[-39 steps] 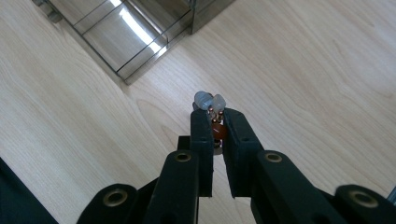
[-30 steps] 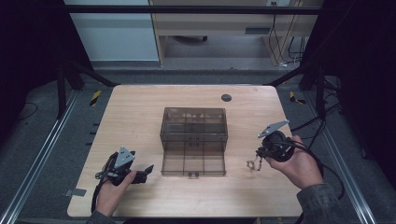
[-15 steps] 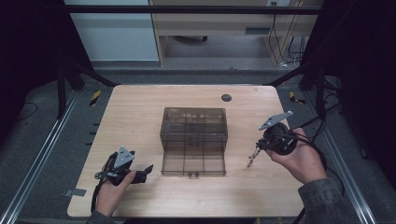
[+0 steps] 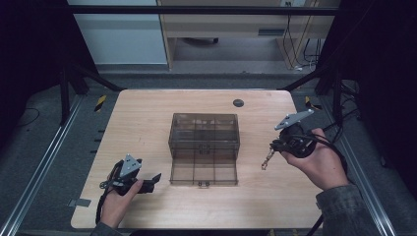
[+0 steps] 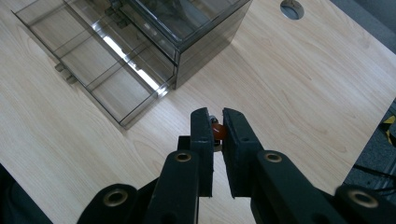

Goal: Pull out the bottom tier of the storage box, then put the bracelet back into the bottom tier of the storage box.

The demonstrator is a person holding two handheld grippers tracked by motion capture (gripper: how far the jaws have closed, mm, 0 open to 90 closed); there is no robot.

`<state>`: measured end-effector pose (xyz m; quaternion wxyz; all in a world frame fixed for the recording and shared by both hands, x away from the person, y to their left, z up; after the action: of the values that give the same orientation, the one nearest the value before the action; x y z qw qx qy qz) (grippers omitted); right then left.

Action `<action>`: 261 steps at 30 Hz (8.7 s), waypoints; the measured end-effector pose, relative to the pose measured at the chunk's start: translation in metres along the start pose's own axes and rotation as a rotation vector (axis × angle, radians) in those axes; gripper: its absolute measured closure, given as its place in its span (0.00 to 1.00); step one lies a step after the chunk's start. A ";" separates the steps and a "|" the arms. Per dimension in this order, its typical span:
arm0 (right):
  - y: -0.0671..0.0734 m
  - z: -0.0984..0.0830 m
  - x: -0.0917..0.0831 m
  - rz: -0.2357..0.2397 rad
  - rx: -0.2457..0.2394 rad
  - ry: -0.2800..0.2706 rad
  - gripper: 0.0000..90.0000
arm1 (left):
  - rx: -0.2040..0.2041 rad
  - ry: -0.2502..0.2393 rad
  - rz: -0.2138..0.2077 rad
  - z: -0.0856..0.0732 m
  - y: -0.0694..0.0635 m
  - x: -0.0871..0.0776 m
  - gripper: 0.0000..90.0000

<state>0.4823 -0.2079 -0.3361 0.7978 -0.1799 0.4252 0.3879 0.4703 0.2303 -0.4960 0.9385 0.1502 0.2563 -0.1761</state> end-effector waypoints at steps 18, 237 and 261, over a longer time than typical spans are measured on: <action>0.021 0.031 -0.014 0.021 -0.039 -0.070 0.93 | -0.007 0.005 0.010 -0.001 0.002 0.000 0.09; 0.107 0.041 0.170 0.195 0.005 -0.062 0.95 | -0.017 0.024 0.033 -0.001 0.005 -0.001 0.08; 0.119 0.000 0.157 0.206 0.097 -0.230 1.00 | -0.059 -0.009 0.078 0.003 0.012 -0.007 0.08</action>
<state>0.4438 -0.0593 -0.4597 0.8050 -0.0511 0.3654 0.4647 0.4707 0.2421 -0.4875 0.9498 0.1315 0.2512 -0.1325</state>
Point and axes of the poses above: each handheld gripper's, and its own axes: x roughly forward along the jaws, z roughly out of its top, y roughly to its left, the point moved 4 cm from there along x, roughly forward along the jaws, and after that the axes turned 14 degrees about z, right-handed, at the moved point
